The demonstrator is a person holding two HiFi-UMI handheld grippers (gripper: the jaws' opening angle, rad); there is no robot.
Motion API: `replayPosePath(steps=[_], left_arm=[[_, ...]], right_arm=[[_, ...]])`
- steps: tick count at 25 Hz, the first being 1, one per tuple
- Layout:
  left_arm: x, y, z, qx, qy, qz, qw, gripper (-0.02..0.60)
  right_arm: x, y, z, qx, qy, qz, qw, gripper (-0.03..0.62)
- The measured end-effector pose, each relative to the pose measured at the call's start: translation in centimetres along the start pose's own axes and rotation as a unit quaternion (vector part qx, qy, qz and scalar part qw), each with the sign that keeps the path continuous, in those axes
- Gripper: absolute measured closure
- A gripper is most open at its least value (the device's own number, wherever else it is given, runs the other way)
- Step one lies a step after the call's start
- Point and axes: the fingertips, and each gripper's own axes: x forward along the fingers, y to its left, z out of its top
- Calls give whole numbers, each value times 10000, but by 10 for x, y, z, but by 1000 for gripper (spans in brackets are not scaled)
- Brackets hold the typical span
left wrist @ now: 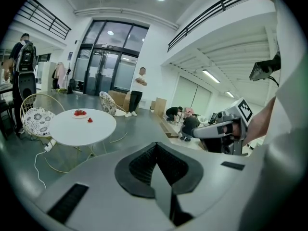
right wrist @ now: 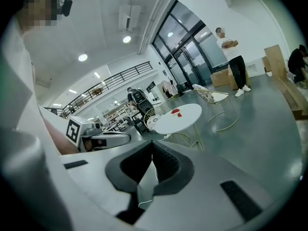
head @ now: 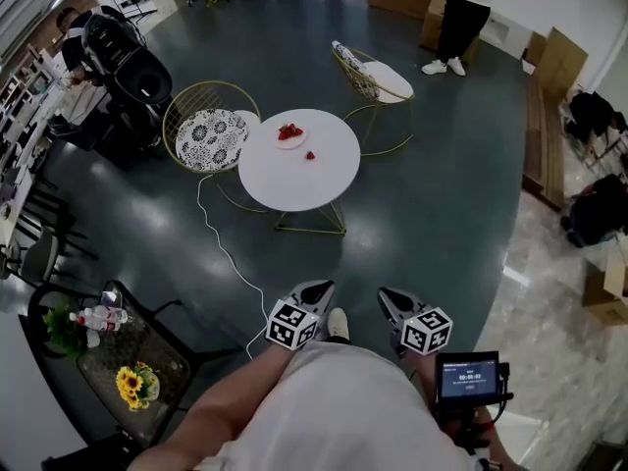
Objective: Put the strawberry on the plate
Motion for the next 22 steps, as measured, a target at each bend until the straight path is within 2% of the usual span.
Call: replayPosePath(steps=[6,13,22], left_arm=[[21,35,28,69,-134,-117,9998,574],[24,96,56,-17,-380,187,9991,574],[5,99,59,-120,-400,424,9982,574]], right_arm=[[38,-16,41,-174,-76,-45,9998,586],[97,-21,82,-424,-98,188,9989,586],[104,-7,87,-447,103,403,9981,586]])
